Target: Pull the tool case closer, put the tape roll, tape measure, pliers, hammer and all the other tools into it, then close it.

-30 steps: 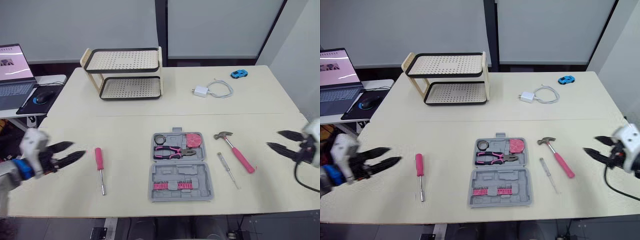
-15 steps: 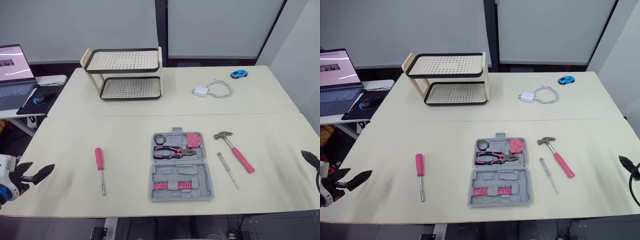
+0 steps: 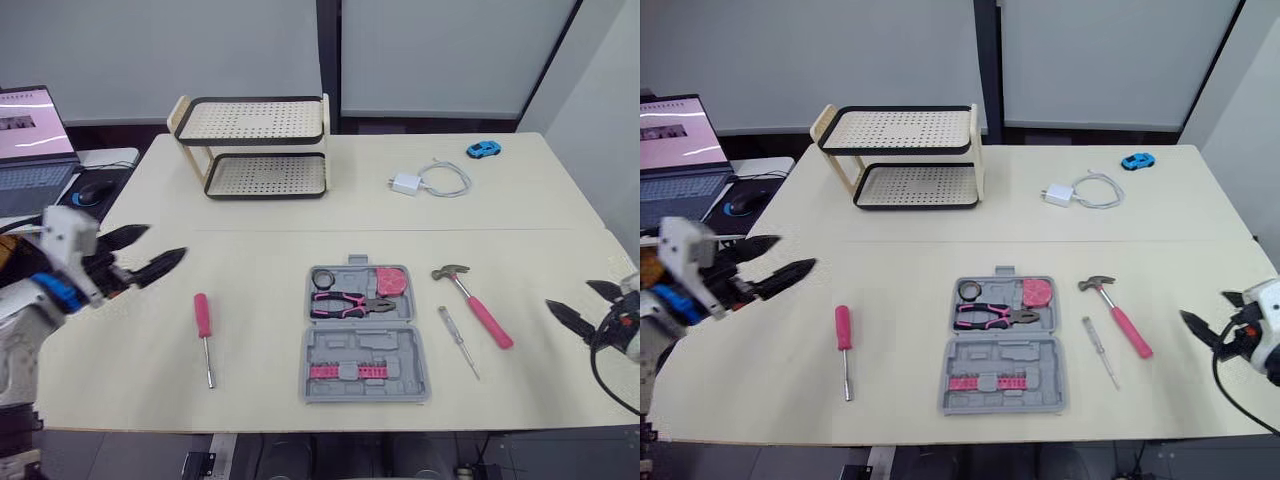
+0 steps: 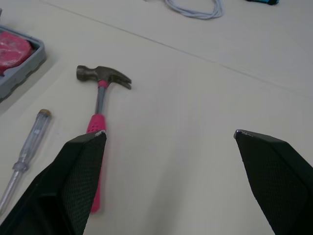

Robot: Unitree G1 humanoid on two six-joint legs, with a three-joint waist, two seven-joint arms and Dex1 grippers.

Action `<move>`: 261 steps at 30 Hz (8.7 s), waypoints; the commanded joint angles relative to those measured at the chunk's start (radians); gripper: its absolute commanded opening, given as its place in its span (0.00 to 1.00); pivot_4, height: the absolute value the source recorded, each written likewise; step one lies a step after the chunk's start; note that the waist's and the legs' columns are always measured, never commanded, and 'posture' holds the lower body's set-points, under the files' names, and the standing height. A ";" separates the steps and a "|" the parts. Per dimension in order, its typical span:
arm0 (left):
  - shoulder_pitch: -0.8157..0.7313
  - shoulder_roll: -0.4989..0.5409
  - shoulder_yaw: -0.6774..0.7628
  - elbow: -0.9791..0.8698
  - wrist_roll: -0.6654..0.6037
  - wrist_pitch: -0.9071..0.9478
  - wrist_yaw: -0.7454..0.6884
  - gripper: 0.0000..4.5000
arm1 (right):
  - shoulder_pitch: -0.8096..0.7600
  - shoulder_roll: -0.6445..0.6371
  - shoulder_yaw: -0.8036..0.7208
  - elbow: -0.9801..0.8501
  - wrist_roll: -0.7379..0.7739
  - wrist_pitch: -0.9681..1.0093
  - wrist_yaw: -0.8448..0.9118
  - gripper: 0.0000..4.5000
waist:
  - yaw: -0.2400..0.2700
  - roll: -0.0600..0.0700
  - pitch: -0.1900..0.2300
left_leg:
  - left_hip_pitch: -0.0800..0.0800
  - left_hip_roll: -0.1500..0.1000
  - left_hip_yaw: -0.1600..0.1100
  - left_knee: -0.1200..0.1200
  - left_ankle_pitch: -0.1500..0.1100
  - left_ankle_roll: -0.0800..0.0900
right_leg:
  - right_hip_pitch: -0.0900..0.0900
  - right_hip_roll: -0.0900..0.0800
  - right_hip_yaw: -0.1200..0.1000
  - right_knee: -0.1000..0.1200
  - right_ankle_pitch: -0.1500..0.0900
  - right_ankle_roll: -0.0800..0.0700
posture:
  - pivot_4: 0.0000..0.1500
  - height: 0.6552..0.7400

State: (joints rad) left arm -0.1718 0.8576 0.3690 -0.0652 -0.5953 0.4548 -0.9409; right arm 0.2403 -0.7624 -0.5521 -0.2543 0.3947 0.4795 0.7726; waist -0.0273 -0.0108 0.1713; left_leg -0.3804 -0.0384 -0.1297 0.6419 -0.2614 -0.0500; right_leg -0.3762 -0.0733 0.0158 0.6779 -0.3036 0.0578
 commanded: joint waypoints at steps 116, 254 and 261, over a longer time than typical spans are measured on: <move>0.208 0.008 -0.199 -0.197 0.056 -0.316 -0.422 1.00 | -1.003 0.210 1.435 -0.242 -0.368 0.667 -0.082 0.04 | -0.006 -0.004 0.005 | -0.004 -0.001 -0.004 0.000 0.000 0.000 | -0.009 0.002 0.000 0.002 0.000 -0.001 | 1.00 1.00; 0.211 0.011 -0.236 -0.212 0.070 -0.321 -0.446 1.00 | -0.747 0.236 1.191 -0.003 -0.443 0.210 0.146 0.01 | -0.006 -0.005 0.005 | -0.004 -0.001 -0.004 0.000 0.000 0.000 | -0.009 0.003 0.000 0.003 0.000 -0.001 | 1.00 1.00; 0.209 0.012 -0.236 -0.211 0.070 -0.319 -0.446 1.00 | -0.745 0.256 1.166 0.039 -0.445 0.168 0.134 0.01 | -0.006 -0.005 0.005 | -0.004 -0.001 -0.004 0.000 0.000 0.000 | -0.009 0.003 0.000 0.003 0.000 -0.001 | 1.00 1.00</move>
State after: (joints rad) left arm 0.0434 0.8608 0.1339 -0.2653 -0.5249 0.1418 -1.3857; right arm -0.5026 -0.5141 0.6414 -0.2055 -0.0569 0.6709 0.9115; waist -0.0329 -0.0153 0.1766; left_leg -0.3842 -0.0393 -0.1333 0.6419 -0.2613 -0.0502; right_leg -0.3850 -0.0701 0.0159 0.6805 -0.3039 0.0569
